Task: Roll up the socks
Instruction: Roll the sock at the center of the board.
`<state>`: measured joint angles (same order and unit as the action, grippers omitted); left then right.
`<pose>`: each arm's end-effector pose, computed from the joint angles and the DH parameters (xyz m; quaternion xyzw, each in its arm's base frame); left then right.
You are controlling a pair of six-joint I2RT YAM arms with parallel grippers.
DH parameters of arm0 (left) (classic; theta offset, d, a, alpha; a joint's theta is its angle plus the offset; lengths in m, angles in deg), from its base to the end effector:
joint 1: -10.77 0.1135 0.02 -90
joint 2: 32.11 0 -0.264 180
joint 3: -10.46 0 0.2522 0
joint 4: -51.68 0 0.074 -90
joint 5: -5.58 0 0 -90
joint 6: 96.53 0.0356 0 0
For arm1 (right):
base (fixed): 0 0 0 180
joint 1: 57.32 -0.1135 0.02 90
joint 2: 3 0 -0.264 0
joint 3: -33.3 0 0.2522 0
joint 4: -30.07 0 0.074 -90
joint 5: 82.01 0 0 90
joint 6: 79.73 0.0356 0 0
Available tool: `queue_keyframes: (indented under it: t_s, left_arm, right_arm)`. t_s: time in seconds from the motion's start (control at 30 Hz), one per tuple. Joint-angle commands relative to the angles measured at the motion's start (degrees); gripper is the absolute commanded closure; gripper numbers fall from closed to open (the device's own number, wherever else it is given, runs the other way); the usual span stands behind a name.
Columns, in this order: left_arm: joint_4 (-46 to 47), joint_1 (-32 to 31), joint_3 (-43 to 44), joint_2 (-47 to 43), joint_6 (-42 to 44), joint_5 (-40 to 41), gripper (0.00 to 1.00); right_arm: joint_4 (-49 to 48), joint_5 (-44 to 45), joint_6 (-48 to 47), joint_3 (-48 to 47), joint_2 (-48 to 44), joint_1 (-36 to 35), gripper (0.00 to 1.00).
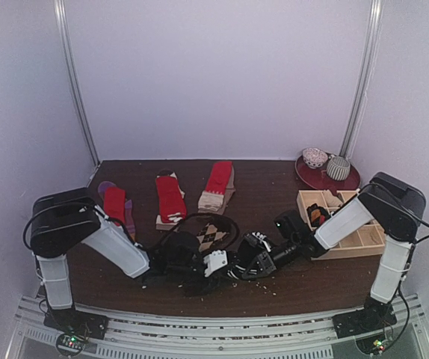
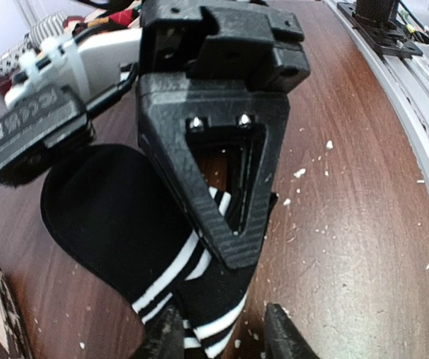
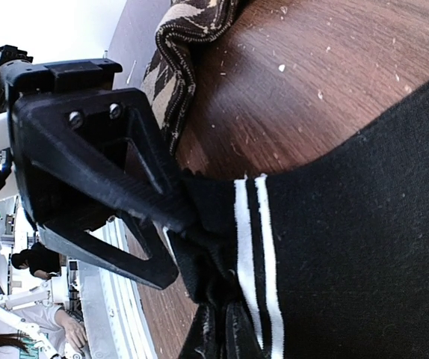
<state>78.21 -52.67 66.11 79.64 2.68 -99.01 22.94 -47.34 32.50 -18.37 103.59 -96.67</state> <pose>0.1497 -0.3196 0.0959 0.5592 0.6527 -0.3252 0.3943 0.2162 0.2152 0.0903 -0.2883 0.7922 0.5354 0.0522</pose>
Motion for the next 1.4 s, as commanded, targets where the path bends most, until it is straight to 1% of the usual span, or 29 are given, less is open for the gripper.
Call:
queue_keyframes:
  t_s: [0.0,0.13,0.3,0.33,0.4,0.43,0.5,0.57,0.63,0.77,0.87,1.0,1.03,1.07,1.13,1.27,1.37]
  left_arm:
    - [2.7,0.1,2.1,1.7,1.1,-1.6,0.68]
    - [1.7,0.1,3.1,2.8,0.4,-2.0,0.78]
    - [-2.2,0.1,4.9,4.7,-0.9,-2.3,0.86]
    - [-2.8,0.1,5.1,4.9,-1.2,-2.4,0.89]
    - [-4.7,0.1,5.5,5.1,-2.1,-2.2,0.99]
    - [-5.5,0.2,5.5,5.1,-2.8,-1.9,1.00]
    - [-8.0,0.3,5.9,5.0,-4.9,-0.6,1.00]
    - [-13.5,0.9,7.4,4.9,-8.0,-0.5,1.00]
    - [-20.1,1.5,8.7,4.3,-11.8,-0.7,1.00]
    - [-29.5,2.8,10.1,2.6,-18.0,-4.4,1.00]
    - [-35.7,4.4,12.5,3.9,-22.1,-8.7,1.00]
    - [-40.4,5.6,14.7,5.7,-25.0,-12.8,1.00]
    - [-41.1,5.7,15.3,6.2,-25.3,-13.3,1.00]
    - [-41.6,5.8,15.8,6.6,-25.6,-13.9,1.00]
    - [-41.8,6.0,16.5,7.3,-26.3,-15.3,1.00]
    - [-42.3,6.2,17.1,8.6,-26.6,-16.0,1.00]
    - [-42.3,6.3,16.8,9.0,-26.6,-16.3,1.00]
  right_arm:
    - [12.0,7.5,-1.2,2.9,4.3,0.6,1.00]
    - [11.2,7.3,-0.8,3.3,4.3,0.6,0.99]
    - [11.2,6.9,-1.0,3.1,4.0,0.7,1.00]
    - [11.3,6.8,-1.1,3.0,4.0,0.7,1.00]
    - [11.4,6.4,-1.5,2.7,3.7,0.7,0.99]
    - [11.4,6.1,-1.8,2.6,3.3,0.7,0.99]
    - [12.1,6.0,-3.3,2.3,1.5,0.8,0.99]
    - [12.9,6.7,-5.2,1.8,-1.8,0.9,0.98]
    - [12.3,10.1,-6.4,1.9,-7.2,0.9,0.94]
    - [4.1,17.3,-7.4,6.3,-20.4,0.3,0.88]
    - [-1.6,25.4,-12.8,10.9,-29.9,-3.3,0.84]
    - [-11.4,33.6,-21.6,19.2,-38.3,-10.6,0.79]
    - [-12.3,37.8,-25.0,21.1,-39.7,-13.4,0.77]
    - [-12.5,40.9,-28.6,22.0,-40.4,-17.2,0.75]
    - [-11.9,46.1,-32.8,22.0,-40.2,-20.2,0.72]
    - [-10.9,48.9,-36.5,20.4,-35.4,-22.1,0.72]
    - [-12.6,51.6,-38.7,19.0,-31.1,-23.8,0.72]
